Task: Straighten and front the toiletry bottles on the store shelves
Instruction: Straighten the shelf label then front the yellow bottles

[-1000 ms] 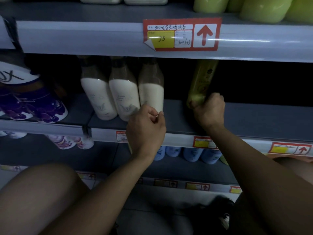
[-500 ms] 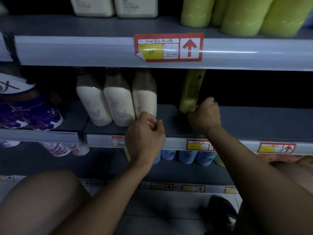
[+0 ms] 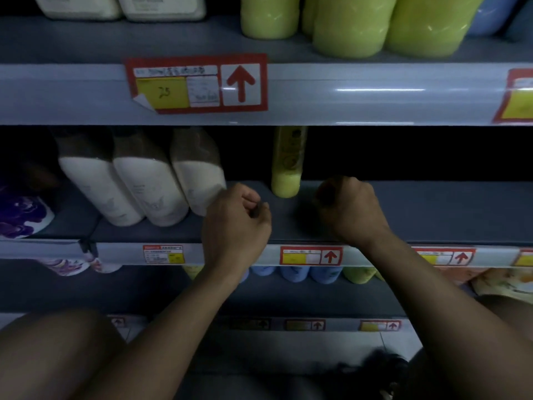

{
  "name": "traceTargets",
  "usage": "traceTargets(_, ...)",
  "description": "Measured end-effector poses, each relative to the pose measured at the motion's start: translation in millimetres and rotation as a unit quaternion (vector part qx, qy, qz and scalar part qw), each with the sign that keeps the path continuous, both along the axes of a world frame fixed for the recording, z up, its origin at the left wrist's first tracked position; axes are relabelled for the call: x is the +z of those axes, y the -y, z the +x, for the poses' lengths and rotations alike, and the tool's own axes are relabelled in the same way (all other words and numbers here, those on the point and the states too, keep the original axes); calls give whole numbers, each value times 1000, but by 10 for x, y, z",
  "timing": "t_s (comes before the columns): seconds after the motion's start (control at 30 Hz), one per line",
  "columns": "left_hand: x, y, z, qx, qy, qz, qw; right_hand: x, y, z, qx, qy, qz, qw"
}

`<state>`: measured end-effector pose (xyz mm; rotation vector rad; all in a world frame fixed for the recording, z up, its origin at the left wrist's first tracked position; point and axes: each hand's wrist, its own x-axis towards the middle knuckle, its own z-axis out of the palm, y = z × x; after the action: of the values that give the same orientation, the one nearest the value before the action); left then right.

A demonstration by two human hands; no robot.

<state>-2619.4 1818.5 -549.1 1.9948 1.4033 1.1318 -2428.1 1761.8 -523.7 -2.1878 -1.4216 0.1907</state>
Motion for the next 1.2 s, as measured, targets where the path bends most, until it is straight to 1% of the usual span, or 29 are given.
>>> traceTargets(0.1, -14, -89, 181, -13, 3, -17, 1000, -21, 138, 136, 5, 21, 27, 999)
traceTargets(0.17, -3, -143, 324, -5, 5, -13, 1000, -25, 250, 239, 4, 20, 43, 999)
traceTargets(0.23, 35, -214, 478, 20, -16, -21, 999, -27, 354, 344, 0, 13, 55, 998)
traceTargets(0.33, 106, -292, 670, 41, -43, -55, 997, -32, 474, 476, -1, 0, 68, 998)
traceTargets(0.47, 96, -304, 800, 41, -4, -63, 997, -23, 573, 593, 3, -12, 79, 997)
traceTargets(0.57, 82, -304, 812, 59, 3, -72, 996, 23, 565, 652, 1, -22, 89, 996)
traceTargets(0.77, 77, -307, 759, 63, -2, -67, 996, 50, 457, 589, -7, -36, 104, 994)
traceTargets(0.97, 87, -279, 715, 86, 9, -75, 993, 1, 489, 561, 3, -40, 82, 996)
traceTargets(1.2, 127, -193, 708, 87, -7, -77, 993, -1, 600, 593, 0, -32, 83, 996)
